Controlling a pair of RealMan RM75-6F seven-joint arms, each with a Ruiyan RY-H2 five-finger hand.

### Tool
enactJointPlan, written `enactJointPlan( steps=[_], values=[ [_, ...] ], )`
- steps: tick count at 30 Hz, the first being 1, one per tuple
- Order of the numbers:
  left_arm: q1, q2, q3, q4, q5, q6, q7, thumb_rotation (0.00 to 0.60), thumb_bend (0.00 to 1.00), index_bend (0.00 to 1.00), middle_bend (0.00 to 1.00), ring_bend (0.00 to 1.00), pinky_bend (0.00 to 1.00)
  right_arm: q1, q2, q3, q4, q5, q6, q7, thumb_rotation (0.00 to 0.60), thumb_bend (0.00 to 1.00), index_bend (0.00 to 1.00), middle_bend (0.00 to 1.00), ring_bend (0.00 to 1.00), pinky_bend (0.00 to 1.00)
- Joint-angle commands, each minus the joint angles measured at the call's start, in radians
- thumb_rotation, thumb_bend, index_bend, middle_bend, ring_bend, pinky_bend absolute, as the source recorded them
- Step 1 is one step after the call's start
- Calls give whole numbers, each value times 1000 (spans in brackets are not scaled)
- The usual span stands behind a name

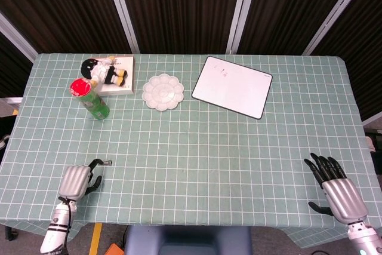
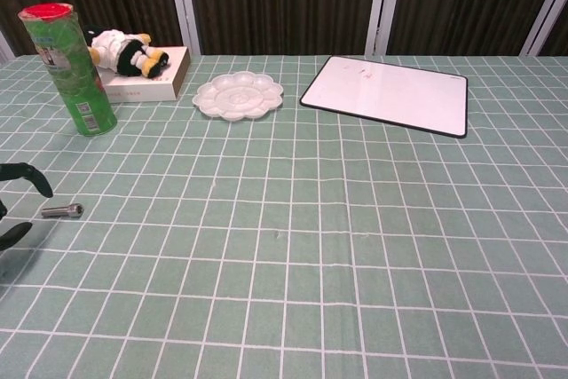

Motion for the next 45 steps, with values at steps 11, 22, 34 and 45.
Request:
enactJointPlan(
  steps=[11, 22, 34, 45],
  values=[
    [-43, -95, -46, 145, -78, -28, -9, 600, 414, 415, 1000, 1000, 1000, 4, 0, 1, 1, 7, -9, -1, 600, 171, 0, 0, 0, 0],
    [-69, -138, -53, 230, -109, -61, -30, 600, 413, 446, 1000, 1000, 1000, 5, 0, 2, 0, 13, -11, -1, 600, 171, 0, 0, 0, 0],
    [-80, -153, -50, 255, -120, -67, -38, 600, 413, 498, 1000, 1000, 1000, 6, 0, 3, -1, 17, -13, -2, 600, 171, 0, 0, 0, 0],
    [-84, -157, -51, 262, -119, -52, -48, 600, 413, 516, 1000, 1000, 1000, 6, -1, 3, -1, 18, -13, -4, 600, 171, 0, 0, 0, 0]
  ],
)
